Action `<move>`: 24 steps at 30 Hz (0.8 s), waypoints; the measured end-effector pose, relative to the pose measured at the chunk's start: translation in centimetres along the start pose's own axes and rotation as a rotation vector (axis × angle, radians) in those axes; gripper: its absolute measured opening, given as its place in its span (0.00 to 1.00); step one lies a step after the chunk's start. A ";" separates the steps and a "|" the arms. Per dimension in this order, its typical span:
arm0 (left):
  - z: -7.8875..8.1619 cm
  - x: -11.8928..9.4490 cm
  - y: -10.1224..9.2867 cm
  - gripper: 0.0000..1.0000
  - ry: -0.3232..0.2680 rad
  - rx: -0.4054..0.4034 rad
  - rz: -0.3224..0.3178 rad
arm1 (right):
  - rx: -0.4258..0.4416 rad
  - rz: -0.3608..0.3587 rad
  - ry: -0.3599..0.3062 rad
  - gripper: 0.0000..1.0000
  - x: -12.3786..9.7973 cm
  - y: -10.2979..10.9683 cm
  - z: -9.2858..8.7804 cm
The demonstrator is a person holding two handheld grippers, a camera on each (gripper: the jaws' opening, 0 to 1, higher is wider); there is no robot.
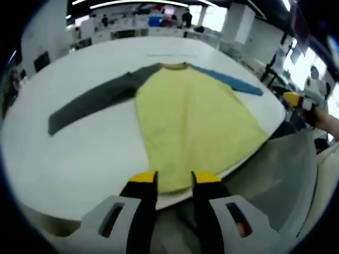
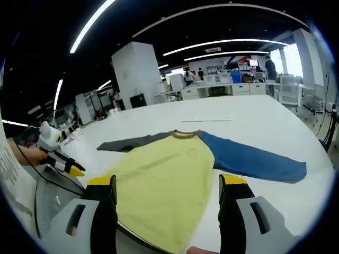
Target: Fold the garment on the visible template until the final outline fits inside the template.
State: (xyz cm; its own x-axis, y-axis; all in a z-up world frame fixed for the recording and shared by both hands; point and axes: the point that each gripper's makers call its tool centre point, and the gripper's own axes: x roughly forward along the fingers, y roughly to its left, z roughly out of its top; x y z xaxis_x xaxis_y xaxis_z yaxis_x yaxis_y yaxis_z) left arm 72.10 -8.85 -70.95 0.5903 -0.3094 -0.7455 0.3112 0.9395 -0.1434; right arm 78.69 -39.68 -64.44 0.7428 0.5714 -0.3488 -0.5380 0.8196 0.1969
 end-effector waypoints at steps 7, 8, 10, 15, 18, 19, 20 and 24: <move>2.8 -0.8 0.6 0.38 -0.158 0.004 0.005 | -0.003 -0.004 -0.003 0.79 -0.3 -0.1 0.1; 3.2 -0.9 0.8 0.43 -0.175 0.007 0.006 | -0.003 -0.004 -0.003 0.79 -0.3 -0.1 0.1; 3.9 -1.2 0.9 0.56 -0.207 0.012 0.004 | -0.005 -0.004 -0.002 0.79 -0.3 -0.1 0.1; 6.2 -1.9 1.6 0.87 -0.336 -0.002 0.015 | -0.008 -0.001 -0.002 0.79 -0.2 0.0 0.2; 7.3 -2.3 1.6 0.95 -0.387 -0.036 -0.019 | -0.008 0.000 -0.004 0.79 -0.1 0.1 0.3; 7.6 -2.4 1.6 0.98 -0.405 -0.049 -0.024 | -0.008 0.001 -0.004 0.79 -0.1 0.1 0.3; 8.0 -2.5 1.6 0.99 -0.420 -0.056 -0.026 | -0.008 0.002 -0.002 0.79 -0.1 0.2 0.2; 8.4 -2.7 1.7 0.99 -0.431 -0.043 -0.044 | -0.009 0.005 -0.001 0.79 0.0 0.2 0.3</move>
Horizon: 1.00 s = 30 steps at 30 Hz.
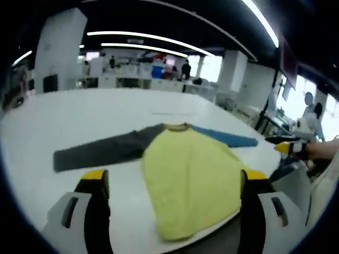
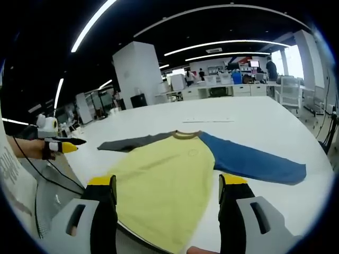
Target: Fold the garment on the visible template until the final outline fits inside the template.
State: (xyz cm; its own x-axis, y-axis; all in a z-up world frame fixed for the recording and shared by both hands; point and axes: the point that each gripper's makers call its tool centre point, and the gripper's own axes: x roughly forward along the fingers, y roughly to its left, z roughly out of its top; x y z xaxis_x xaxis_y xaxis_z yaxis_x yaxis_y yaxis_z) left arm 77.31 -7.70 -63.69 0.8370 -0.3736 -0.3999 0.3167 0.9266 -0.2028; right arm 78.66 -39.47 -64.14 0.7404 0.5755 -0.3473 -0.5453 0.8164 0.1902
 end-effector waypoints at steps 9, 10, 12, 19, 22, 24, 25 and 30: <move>0.0 0.2 -0.5 0.99 0.004 0.000 -0.029 | -0.002 0.001 0.001 0.79 0.1 0.0 0.1; -0.1 0.2 -0.6 0.99 0.005 0.001 -0.030 | -0.003 0.001 0.003 0.79 0.1 0.0 0.0; -0.2 0.2 -0.6 0.99 0.009 0.001 -0.031 | -0.002 0.000 0.003 0.79 0.1 -0.1 0.0; -0.4 0.4 -0.9 0.99 0.020 0.000 -0.044 | 0.003 -0.008 0.014 0.79 0.0 -0.5 -0.4; -0.2 0.3 -0.9 0.99 0.015 -0.004 -0.047 | 0.004 -0.017 0.017 0.79 0.0 -1.0 -0.4; -0.4 0.3 -0.8 0.99 0.025 -0.002 -0.045 | 0.007 -0.023 0.019 0.79 0.0 -1.3 -0.4; -0.5 0.3 -0.8 0.99 0.030 -0.002 -0.045 | 0.013 -0.027 0.016 0.79 0.0 -1.5 -0.4; -0.7 0.2 -0.9 0.99 0.034 -0.007 -0.046 | 0.043 -0.049 0.002 0.78 -0.1 -2.9 -0.3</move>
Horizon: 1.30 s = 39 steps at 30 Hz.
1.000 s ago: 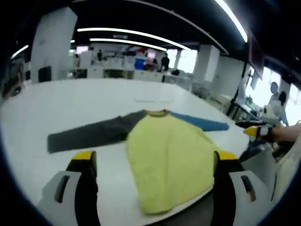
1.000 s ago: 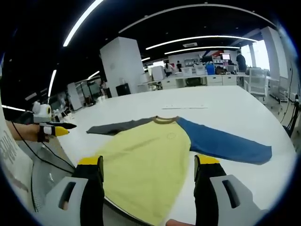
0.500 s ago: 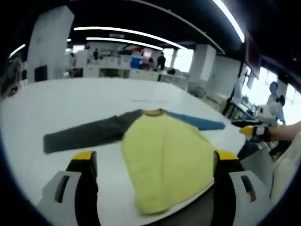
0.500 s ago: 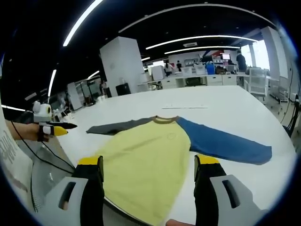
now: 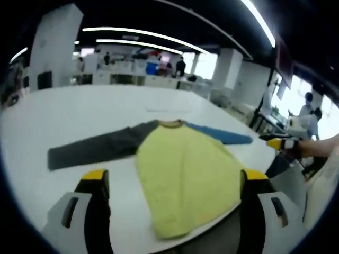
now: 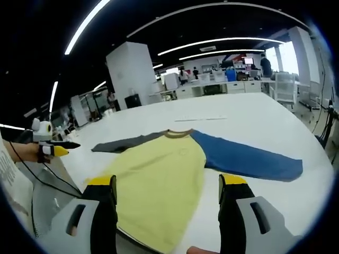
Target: Fold the garment on the visible template until the final outline fits inside the template.
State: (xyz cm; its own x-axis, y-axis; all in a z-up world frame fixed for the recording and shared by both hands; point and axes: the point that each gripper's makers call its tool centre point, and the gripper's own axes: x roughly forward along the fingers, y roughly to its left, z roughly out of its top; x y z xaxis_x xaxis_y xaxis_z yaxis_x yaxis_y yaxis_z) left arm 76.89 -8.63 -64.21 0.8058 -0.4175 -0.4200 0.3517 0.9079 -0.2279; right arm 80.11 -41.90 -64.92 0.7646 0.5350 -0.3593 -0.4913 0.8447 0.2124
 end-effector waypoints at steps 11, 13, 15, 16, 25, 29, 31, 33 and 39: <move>0.4 0.1 -1.0 0.99 0.001 0.012 -0.027 | 0.055 -0.082 -0.012 0.78 0.0 -4.8 0.1; 0.6 0.2 -1.4 0.99 -0.006 0.024 -0.037 | 0.073 -0.107 -0.016 0.78 0.0 -6.1 0.2; 0.9 0.2 -2.0 0.99 -0.013 0.035 -0.053 | 0.118 -0.139 -0.028 0.78 -0.1 -7.6 0.1; 1.0 0.2 -2.4 0.99 -0.015 0.036 -0.070 | 0.152 -0.156 -0.037 0.78 -0.1 -8.4 0.0; 1.3 0.3 -4.8 0.99 0.010 0.098 -0.148 | 0.274 -0.312 -0.074 0.77 -1.2 -15.8 -0.6; 1.1 0.6 -5.6 0.99 0.023 0.093 -0.174 | 0.275 -0.358 -0.062 0.77 -1.2 -17.4 -0.8; 0.9 0.7 -5.9 0.99 0.034 0.090 -0.182 | 0.276 -0.374 -0.058 0.77 -1.2 -18.1 -0.7; 0.8 0.8 -6.2 0.99 0.041 0.090 -0.188 | 0.286 -0.395 -0.048 0.77 -1.1 -19.1 -0.9; 0.1 0.8 -6.5 0.96 0.088 0.104 -0.199 | 0.280 -0.461 -0.015 0.76 -1.0 -21.1 -1.0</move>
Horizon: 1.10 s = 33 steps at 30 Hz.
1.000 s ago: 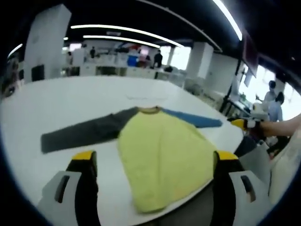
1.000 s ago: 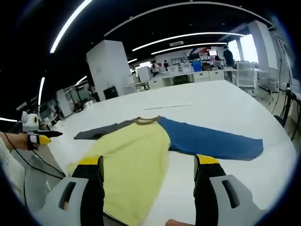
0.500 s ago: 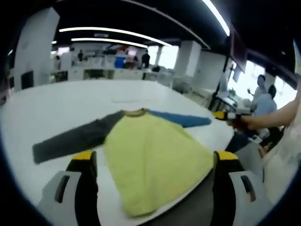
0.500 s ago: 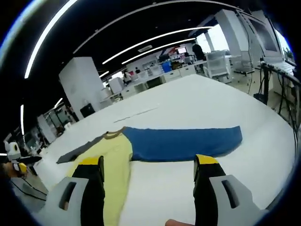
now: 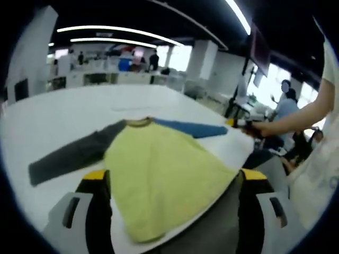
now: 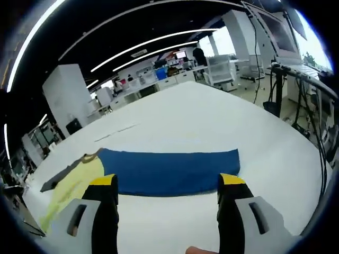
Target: Fold the garment on the visible template until the final outline fits inside the template.
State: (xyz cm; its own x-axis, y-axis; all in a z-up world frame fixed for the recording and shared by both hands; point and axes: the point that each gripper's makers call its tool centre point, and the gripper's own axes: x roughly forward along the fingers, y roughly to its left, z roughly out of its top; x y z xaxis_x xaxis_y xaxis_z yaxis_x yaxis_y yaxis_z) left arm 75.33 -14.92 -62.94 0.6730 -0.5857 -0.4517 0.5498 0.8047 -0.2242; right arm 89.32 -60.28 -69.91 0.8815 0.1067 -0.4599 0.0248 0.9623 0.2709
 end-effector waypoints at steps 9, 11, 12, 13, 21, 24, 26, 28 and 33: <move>-0.7 -0.3 -0.4 0.96 0.024 -0.012 -0.006 | 0.077 -0.125 0.071 0.76 3.0 -7.6 -0.8; -0.7 -0.4 -0.5 0.96 0.028 -0.016 -0.005 | 0.095 -0.145 0.083 0.76 3.2 -8.3 -1.2; -0.8 -0.4 -0.5 0.96 0.032 -0.016 -0.006 | 0.105 -0.154 0.084 0.76 3.5 -9.0 -1.3; -1.0 -0.4 -0.5 0.96 0.039 -0.017 -0.005 | 0.109 -0.158 0.083 0.75 3.5 -9.2 -1.2; -1.0 0.5 -1.1 0.96 0.070 -0.017 -0.021 | 0.135 -0.152 0.055 0.75 5.3 -11.0 -0.1; -1.0 1.0 -1.5 0.96 0.082 -0.017 -0.032 | 0.108 -0.139 0.075 0.75 5.0 -9.5 -0.9; -0.9 1.1 -1.8 0.96 0.084 -0.012 -0.041 | 0.103 -0.138 0.084 0.74 5.9 -9.6 -0.8; -1.0 1.1 -1.8 0.96 0.085 -0.011 -0.045 | 0.107 -0.133 0.085 0.74 6.1 -9.3 -0.8; -1.3 1.1 -1.8 0.96 0.105 -0.014 -0.043 | 0.071 -0.155 0.109 0.62 7.2 -10.0 -1.1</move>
State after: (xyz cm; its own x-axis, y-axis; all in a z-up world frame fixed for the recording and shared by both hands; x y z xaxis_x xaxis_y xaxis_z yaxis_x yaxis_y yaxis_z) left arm 74.46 -16.91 -64.13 0.5933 -0.6067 -0.5291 0.5695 0.7809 -0.2567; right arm 94.93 -68.82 -76.81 0.8085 -0.0112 -0.5884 0.1926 0.9498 0.2465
